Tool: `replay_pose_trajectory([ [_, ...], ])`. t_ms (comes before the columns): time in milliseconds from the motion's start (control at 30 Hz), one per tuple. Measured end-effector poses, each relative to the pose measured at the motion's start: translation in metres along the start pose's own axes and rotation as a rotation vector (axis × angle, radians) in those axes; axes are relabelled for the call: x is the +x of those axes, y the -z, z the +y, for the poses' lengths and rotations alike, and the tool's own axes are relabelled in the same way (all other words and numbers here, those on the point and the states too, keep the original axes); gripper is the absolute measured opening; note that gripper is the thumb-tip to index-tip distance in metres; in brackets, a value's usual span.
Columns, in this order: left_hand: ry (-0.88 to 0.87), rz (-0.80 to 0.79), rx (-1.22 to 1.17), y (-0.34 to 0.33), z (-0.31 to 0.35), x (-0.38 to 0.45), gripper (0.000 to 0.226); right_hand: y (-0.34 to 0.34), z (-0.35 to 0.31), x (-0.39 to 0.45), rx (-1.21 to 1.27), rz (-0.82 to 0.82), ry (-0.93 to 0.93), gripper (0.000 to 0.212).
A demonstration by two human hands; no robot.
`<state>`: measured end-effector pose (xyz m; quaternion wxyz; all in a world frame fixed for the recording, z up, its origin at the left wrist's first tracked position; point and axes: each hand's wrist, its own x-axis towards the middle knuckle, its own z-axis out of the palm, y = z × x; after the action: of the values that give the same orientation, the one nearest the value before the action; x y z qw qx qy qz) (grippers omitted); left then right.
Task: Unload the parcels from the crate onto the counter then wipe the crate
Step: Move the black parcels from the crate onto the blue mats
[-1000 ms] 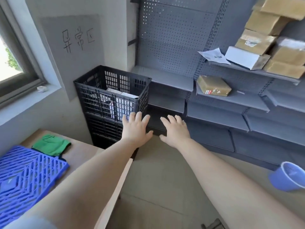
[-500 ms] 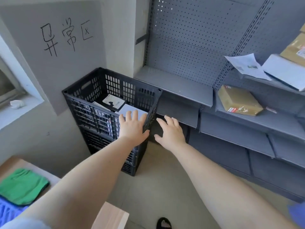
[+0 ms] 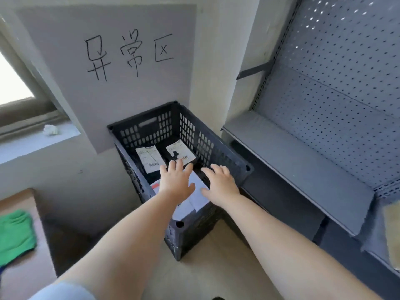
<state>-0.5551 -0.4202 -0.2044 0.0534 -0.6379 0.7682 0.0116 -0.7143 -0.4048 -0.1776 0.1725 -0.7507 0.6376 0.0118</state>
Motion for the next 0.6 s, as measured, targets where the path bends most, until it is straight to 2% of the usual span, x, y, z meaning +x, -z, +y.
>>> replay_pose_trajectory([
  [200, 0.176, -0.11, -0.087, -0.032, -0.013, 0.024, 0.068, -0.008, -0.007, 0.082, 0.037, -0.136, 0.08, 0.065],
  [333, 0.317, -0.211, -0.138, -0.034, -0.049, 0.056, 0.079, -0.017, -0.043, 0.129, 0.26, -0.241, -0.06, 0.064],
  [400, 0.336, -0.207, -0.127, -0.034, -0.069, 0.079, 0.083, -0.019, -0.061, 0.152, 0.335, -0.243, -0.066, 0.066],
  [600, 0.432, -0.275, -0.169, -0.052, -0.093, 0.112, 0.09, -0.027, -0.08, 0.209, 0.312, -0.254, -0.006, 0.065],
])
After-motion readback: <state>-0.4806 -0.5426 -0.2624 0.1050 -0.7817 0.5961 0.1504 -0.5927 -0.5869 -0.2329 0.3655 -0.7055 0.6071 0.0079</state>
